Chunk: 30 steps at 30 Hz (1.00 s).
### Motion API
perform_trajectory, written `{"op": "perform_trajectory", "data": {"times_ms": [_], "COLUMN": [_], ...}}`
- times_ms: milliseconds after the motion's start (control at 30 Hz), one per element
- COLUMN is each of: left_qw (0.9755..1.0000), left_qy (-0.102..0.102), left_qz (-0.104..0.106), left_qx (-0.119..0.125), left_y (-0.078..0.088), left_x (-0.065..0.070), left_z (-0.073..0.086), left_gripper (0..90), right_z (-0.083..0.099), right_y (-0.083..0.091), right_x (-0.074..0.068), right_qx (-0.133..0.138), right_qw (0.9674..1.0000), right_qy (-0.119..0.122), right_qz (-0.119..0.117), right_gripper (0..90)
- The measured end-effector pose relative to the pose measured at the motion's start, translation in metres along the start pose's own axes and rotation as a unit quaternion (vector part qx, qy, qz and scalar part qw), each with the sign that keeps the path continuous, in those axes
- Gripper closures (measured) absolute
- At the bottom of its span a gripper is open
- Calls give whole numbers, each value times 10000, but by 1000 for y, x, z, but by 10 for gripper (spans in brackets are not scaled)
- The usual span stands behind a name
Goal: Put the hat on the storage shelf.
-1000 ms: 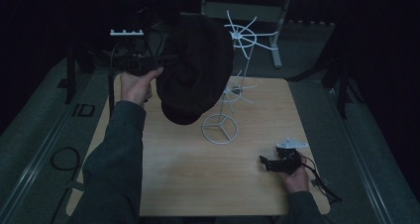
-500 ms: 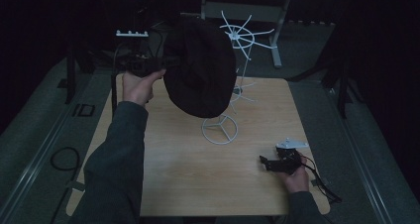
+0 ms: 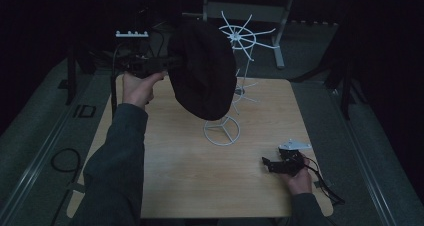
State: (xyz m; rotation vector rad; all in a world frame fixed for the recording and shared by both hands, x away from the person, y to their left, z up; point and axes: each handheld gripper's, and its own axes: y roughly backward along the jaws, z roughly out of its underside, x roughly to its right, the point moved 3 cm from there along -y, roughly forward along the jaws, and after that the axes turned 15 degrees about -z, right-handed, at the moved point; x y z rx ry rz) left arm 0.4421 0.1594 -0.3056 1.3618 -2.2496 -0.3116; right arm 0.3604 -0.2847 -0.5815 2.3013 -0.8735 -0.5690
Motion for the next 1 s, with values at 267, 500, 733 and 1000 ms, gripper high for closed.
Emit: {"op": "perform_trajectory", "data": {"times_ms": [267, 500, 733, 1000], "left_qw": [9997, 9977, 9956, 9933], "left_qy": [-78, -281, -286, -360], "left_qz": [-222, -591, -790, -1042], "left_qx": [87, 188, 412, 338], "left_y": [6, 15, 28, 34], "left_x": [-3, 1, -3, -12], "left_z": [0, 2, 7, 22], "left_gripper": [423, 402, 423, 422], "right_z": [0, 0, 0, 0], "right_y": [0, 0, 0, 0], "right_x": [0, 0, 0, 0], "right_qx": [-2, -2, 0, 0], "right_qw": [10000, 10000, 10000, 10000], "right_qy": [-1, 0, -3, -2], "right_qz": [-2, -2, 0, 0], "right_gripper": [156, 156, 156, 156]}}
